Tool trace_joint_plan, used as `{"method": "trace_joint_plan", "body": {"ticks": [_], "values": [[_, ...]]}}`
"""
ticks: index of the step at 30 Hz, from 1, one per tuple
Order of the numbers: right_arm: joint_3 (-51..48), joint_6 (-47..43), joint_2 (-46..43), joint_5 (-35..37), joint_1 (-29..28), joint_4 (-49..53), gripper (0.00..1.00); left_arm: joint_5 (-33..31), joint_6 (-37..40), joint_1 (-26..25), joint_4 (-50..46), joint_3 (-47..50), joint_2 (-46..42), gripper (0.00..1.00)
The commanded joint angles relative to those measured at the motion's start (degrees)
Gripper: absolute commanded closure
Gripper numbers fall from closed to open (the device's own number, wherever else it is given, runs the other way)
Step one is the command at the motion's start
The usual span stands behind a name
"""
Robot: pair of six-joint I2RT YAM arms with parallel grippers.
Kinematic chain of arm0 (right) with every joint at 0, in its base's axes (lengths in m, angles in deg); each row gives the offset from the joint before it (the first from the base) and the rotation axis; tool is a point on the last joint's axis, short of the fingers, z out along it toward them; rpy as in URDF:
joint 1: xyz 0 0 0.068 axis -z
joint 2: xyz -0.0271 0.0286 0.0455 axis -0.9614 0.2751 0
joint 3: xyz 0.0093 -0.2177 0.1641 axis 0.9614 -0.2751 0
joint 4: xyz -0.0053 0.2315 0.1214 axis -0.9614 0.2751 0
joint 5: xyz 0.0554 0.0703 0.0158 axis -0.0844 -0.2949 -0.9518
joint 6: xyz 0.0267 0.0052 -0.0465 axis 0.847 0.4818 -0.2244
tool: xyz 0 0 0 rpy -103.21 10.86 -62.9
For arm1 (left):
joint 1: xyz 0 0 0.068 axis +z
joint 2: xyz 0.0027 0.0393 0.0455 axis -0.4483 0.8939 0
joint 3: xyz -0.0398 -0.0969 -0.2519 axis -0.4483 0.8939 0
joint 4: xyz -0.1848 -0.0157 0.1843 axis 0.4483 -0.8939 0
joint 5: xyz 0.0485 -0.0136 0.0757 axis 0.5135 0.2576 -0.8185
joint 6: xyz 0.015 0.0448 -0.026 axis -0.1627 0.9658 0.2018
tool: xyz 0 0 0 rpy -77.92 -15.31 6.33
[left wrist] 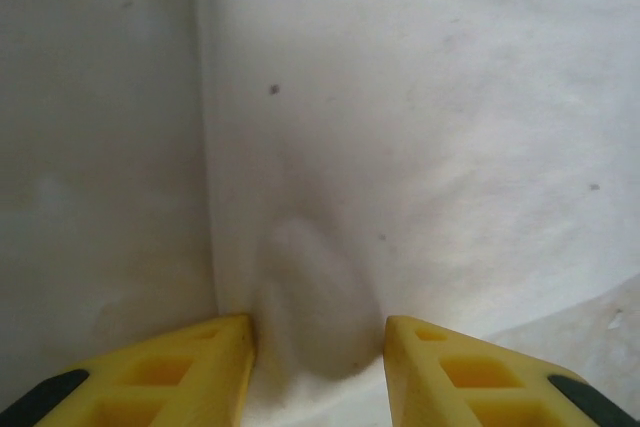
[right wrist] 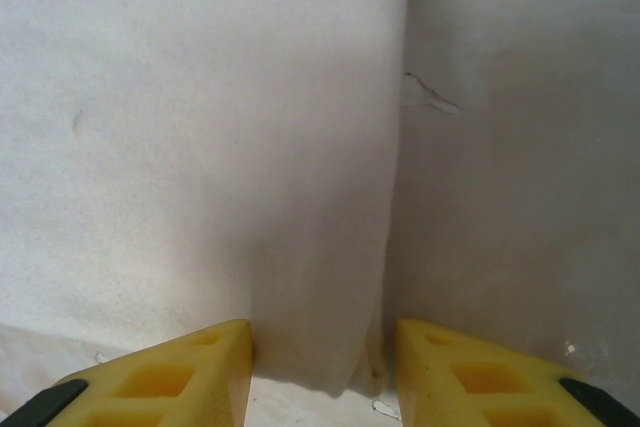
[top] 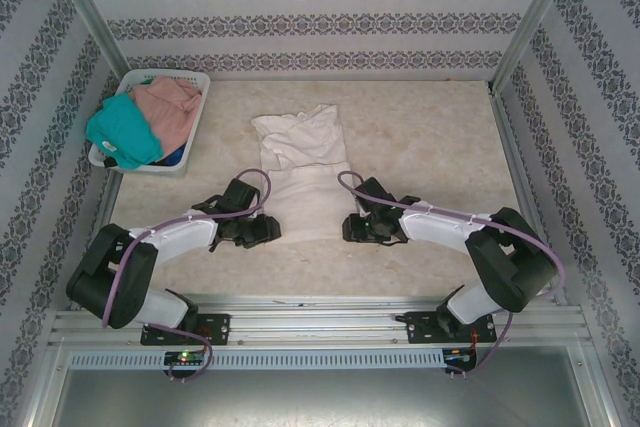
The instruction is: Fold and stack the t-shirts
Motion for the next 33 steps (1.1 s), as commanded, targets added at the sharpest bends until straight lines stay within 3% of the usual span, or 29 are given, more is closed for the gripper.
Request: {"method": "trace_joint_plan", "body": {"ticks": [1,13,18,22,30,33], "values": [[-0.3,1.8,1.5,-0.2,-0.8,-0.4,0.62,-0.8,-1.2,-1.1,-0.4,1.8,1.3,0.59],[-0.6,1.5,-1.2,1.0,-1.2,0.5,0.85,-4.7,-1.2,-2.2,-6.3,2.4,-0.8,0.57],[-0.7,1.4,-2.3,2.1,-1.3,1.0,0.89,-6.3,-0.8,-3.4,-9.0,0.3,0.2,0.57],[-0.9,1.5,-2.4,2.2,-1.4,0.7,0.91,-12.5,-0.3,-3.5,-16.1,-0.6,-3.4,0.56],[-1.9,2.0,-2.8,2.0,-1.6,-0.5,0.93,-6.3,-1.4,-5.4,-8.7,-1.4,0.7,0.56],[-1.7,1.8,-3.4,1.8,-1.8,-0.1,0.95,-4.4,-2.5,-5.9,-5.3,-0.6,0.0,0.63]]}}
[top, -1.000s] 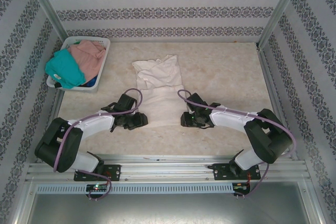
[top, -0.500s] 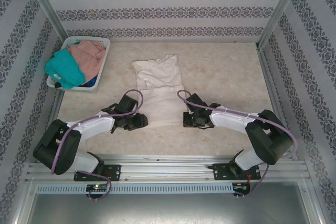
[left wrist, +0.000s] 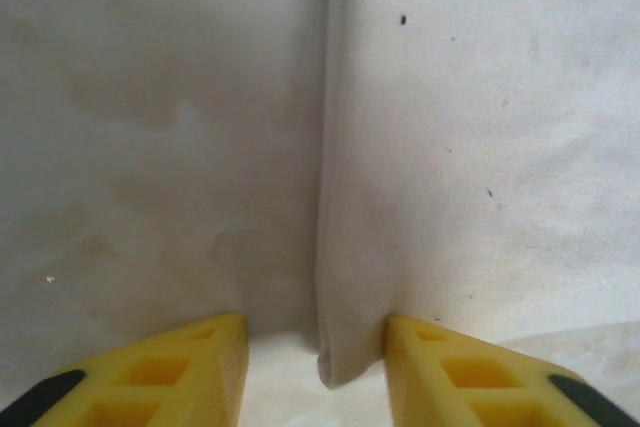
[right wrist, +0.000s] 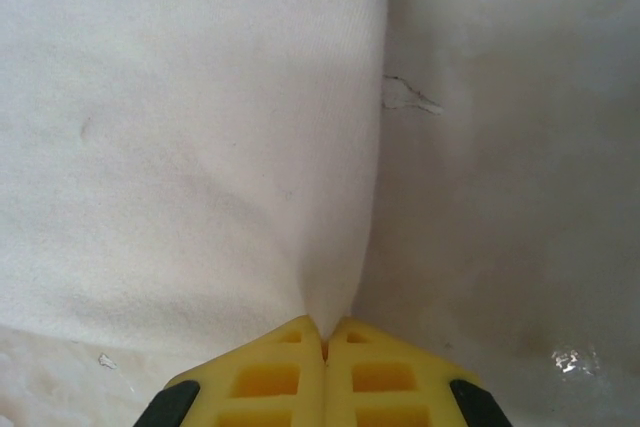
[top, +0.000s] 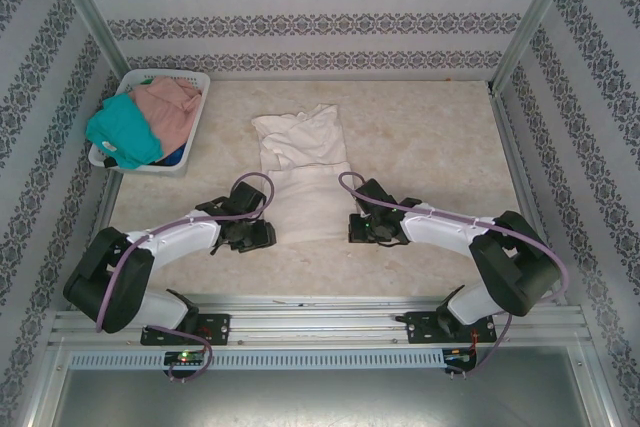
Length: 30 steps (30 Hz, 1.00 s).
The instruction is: Fold and stack the t-shirts
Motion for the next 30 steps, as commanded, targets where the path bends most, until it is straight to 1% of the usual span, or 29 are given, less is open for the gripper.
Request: {"method": "trace_joint_plan", "body": {"ticks": [1,2,5,7,9,15,20,24,28,30], "values": [[-0.9,0.5,-2.1,0.0,-1.0,0.4,0.96,6.0,-1.6,-2.3,5.3,1.7,1.0,0.68],[-0.7,0.3,-2.7,0.0,-1.0,0.7,0.96,6.9,-2.1,-2.3,6.4,2.1,0.5,0.75],[-0.6,0.1,-4.9,0.1,-1.0,1.8,0.98,10.3,-3.6,-2.2,11.0,4.0,-1.7,0.93],[-0.6,0.2,-6.7,0.2,-1.0,2.8,0.99,11.9,-3.8,-2.2,11.9,4.5,-3.1,1.00],[-0.5,0.4,-9.1,0.3,-1.2,4.3,1.00,11.1,-3.8,-2.2,9.5,4.0,-5.4,1.00],[1.2,0.4,-18.6,2.3,-1.5,11.2,1.00,6.8,-2.7,-2.2,-2.4,-0.6,-16.1,1.00],[6.4,-0.4,-23.4,3.8,-1.5,15.8,1.00,4.5,-1.3,-2.1,-7.7,-5.1,-20.2,1.00],[11.2,-2.4,-22.5,5.0,-0.9,16.6,1.00,3.7,0.0,-1.8,-8.0,-8.7,-20.0,1.00],[17.2,-4.7,-17.4,4.4,1.6,15.8,1.00,3.0,2.7,0.2,-8.2,-14.1,-16.2,1.00],[20.9,-6.0,-13.9,3.4,3.5,15.7,1.00,2.9,4.1,2.1,-8.1,-17.0,-13.8,1.00]]}}
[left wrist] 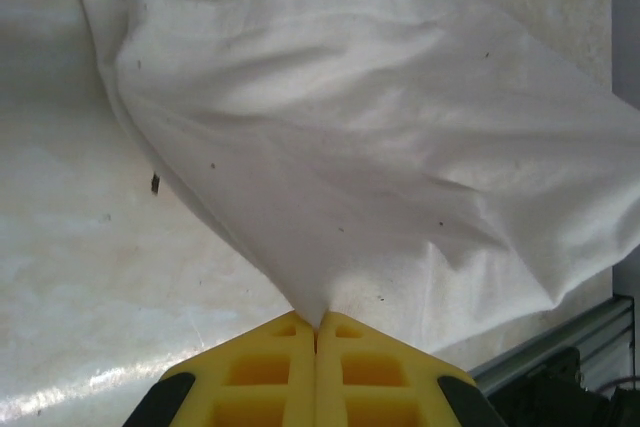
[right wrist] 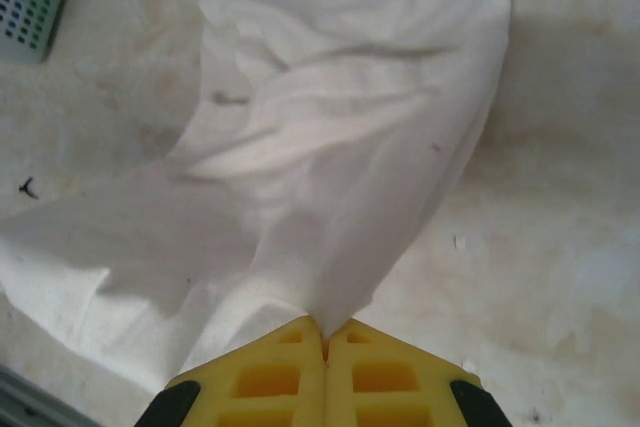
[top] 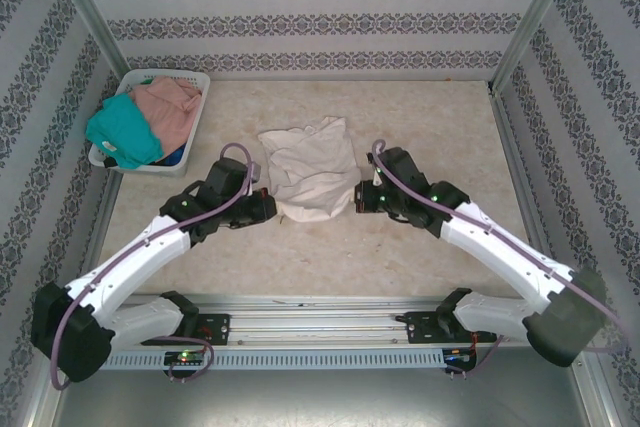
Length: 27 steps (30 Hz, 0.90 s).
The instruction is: Fold and stack the t-shirts
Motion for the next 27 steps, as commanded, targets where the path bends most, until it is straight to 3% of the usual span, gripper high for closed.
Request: {"method": "trace_joint_plan", "body": {"ticks": [1,14,27], "values": [[5.7,-3.3,4.6,0.3,2.6,0.0,1.00,-1.3,4.4,3.1,-1.4,-5.1,3.0,1.00],[31.7,-8.7,31.4,-6.1,10.2,1.7,1.00,3.1,9.7,16.0,5.1,-20.8,24.9,1.00],[60.2,-12.5,55.9,-13.4,15.1,8.4,0.94,4.7,13.0,20.8,0.4,-43.3,48.6,1.00]]}}
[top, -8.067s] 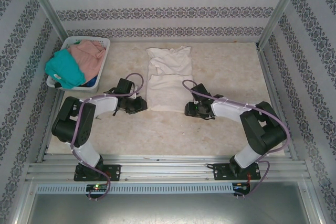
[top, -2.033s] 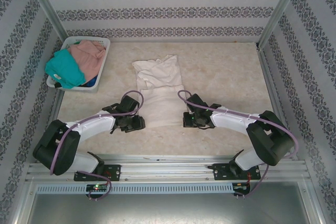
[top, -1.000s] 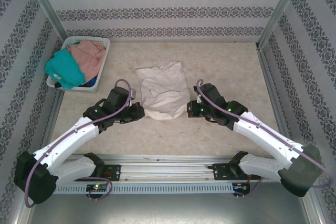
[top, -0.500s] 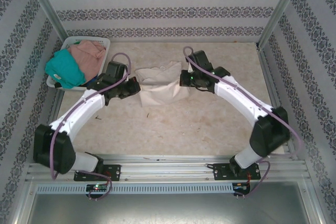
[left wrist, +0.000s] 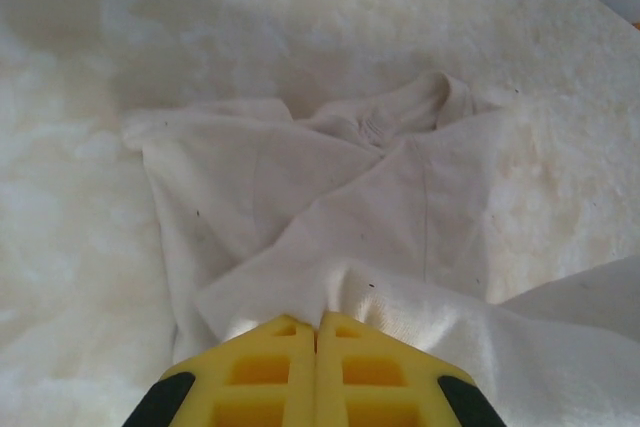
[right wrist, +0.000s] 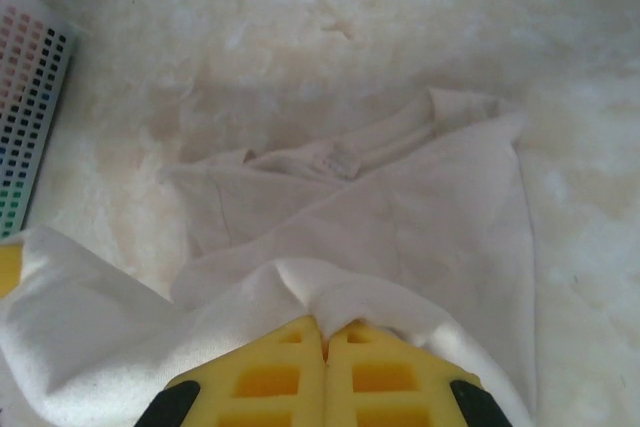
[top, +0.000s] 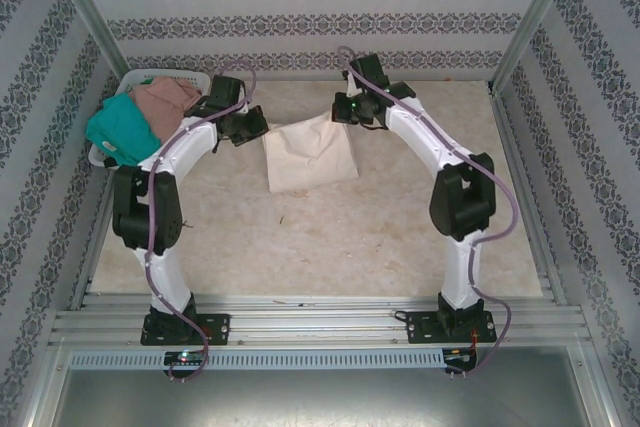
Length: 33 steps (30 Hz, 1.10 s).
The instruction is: Fold and stack the t-shirts
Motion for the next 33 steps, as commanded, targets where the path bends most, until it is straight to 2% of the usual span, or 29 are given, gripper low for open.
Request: {"method": "trace_joint_plan", "body": {"ticks": [1,3,5,6,8,9,10,13,15,17,20,23,26,30,33], "values": [[8.6,-2.4,6.8,-3.5,0.7,4.6,0.92,0.2,2.2,1.2,-2.6,-4.8,4.6,1.00],[13.4,-2.7,11.1,-3.6,0.8,6.6,0.82,1.3,2.3,1.8,-3.6,-8.0,8.0,1.00],[17.3,-3.1,14.6,-3.4,1.0,8.0,0.79,0.5,2.6,2.2,-5.0,-10.8,10.5,1.00],[19.0,-3.0,15.9,-2.9,1.3,8.6,0.75,0.6,3.2,2.2,-6.3,-12.9,11.8,1.00],[22.3,-3.0,18.2,-2.9,1.9,9.8,0.67,-1.3,4.3,2.3,-10.1,-17.5,14.5,0.93],[24.3,-3.2,19.1,-2.0,2.2,11.2,0.61,-1.6,5.0,2.4,-12.3,-20.0,15.6,0.93],[26.0,-3.5,19.7,-1.1,2.5,12.4,0.59,-1.9,5.6,2.5,-13.5,-22.0,16.4,0.94],[28.0,-4.7,18.4,2.6,3.1,14.4,0.56,-4.1,7.0,2.5,-16.6,-25.3,16.6,0.87],[24.5,-5.5,14.9,5.2,2.6,13.2,0.55,-6.7,7.5,2.5,-18.8,-26.3,15.8,0.82],[17.3,-6.1,10.7,5.9,1.4,8.3,0.54,-6.5,7.8,2.4,-19.6,-26.5,15.1,0.78],[10.3,-6.3,9.3,1.4,-0.9,0.7,0.53,-8.2,7.6,2.0,-19.7,-25.5,14.0,0.77],[15.9,-6.6,15.7,0.8,-2.3,3.6,0.54,-9.8,7.1,1.6,-18.6,-24.1,13.2,0.77],[22.7,-5.4,22.1,0.3,-2.1,5.8,0.54,-4.1,6.1,0.9,-13.8,-21.3,13.9,0.76],[28.8,-4.0,28.1,1.8,-0.9,8.3,0.57,-0.6,5.2,-0.5,-11.6,-21.7,19.2,0.75],[28.1,-3.7,28.6,4.1,-0.2,11.1,0.62,0.7,4.8,-0.6,-11.3,-24.4,23.6,0.75]]}}
